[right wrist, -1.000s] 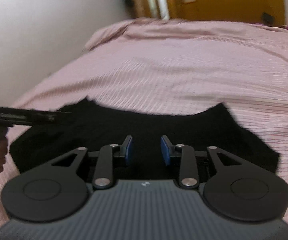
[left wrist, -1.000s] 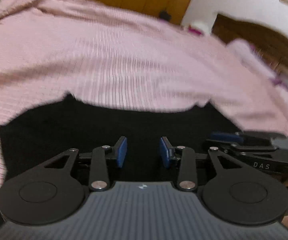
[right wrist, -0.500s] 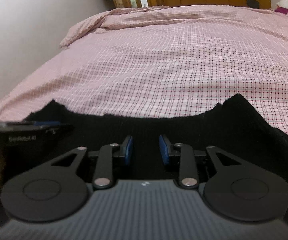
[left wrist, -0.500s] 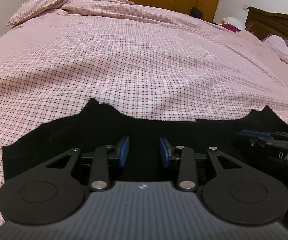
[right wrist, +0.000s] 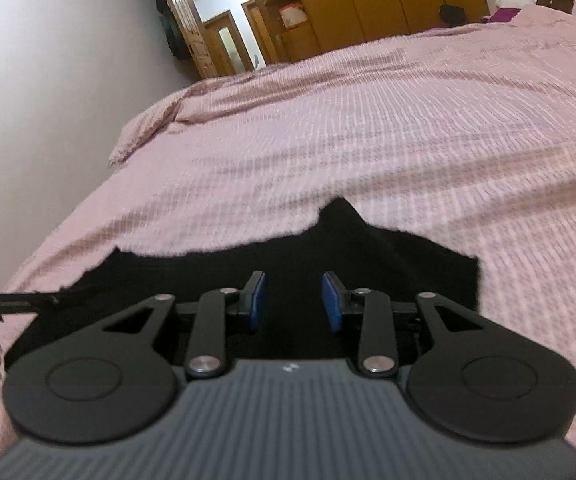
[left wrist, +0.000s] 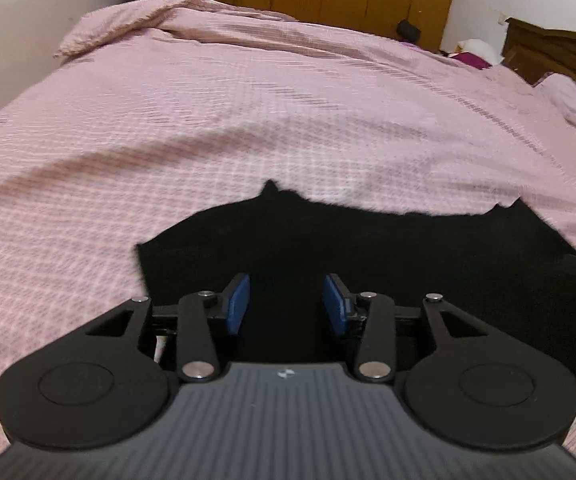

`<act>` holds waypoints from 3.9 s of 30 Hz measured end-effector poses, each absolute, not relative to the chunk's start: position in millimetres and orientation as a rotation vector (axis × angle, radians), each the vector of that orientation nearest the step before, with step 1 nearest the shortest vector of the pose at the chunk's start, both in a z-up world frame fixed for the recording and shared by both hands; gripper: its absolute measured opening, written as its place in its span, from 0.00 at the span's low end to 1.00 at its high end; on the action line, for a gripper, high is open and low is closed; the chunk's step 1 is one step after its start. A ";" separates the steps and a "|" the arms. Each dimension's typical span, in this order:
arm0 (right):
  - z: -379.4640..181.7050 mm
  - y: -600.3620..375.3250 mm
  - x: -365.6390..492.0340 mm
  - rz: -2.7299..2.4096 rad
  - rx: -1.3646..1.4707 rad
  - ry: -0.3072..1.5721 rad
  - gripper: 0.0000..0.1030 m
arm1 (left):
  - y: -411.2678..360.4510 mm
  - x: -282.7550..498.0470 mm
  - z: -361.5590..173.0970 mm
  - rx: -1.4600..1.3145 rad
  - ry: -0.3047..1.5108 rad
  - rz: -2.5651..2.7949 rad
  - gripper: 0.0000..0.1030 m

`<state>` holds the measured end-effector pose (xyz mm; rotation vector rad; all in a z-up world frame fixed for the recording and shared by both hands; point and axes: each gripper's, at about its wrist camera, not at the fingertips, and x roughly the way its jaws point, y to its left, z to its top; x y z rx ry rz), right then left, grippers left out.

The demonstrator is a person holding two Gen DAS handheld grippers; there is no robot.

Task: Fold small clothes

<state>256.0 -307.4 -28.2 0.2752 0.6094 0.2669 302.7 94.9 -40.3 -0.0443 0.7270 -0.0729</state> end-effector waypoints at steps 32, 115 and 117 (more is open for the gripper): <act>-27.6 -339.8 142.0 0.071 0.471 0.505 0.60 | 74.9 182.0 -0.8 -0.073 0.725 -0.011 0.81; -6.9 -295.8 214.4 0.317 0.772 0.365 0.23 | 117.1 185.8 -15.8 -0.132 0.780 0.102 0.85; 3.2 -283.0 218.2 0.335 0.736 0.363 0.23 | 122.9 182.6 -13.7 -0.135 0.770 0.109 0.85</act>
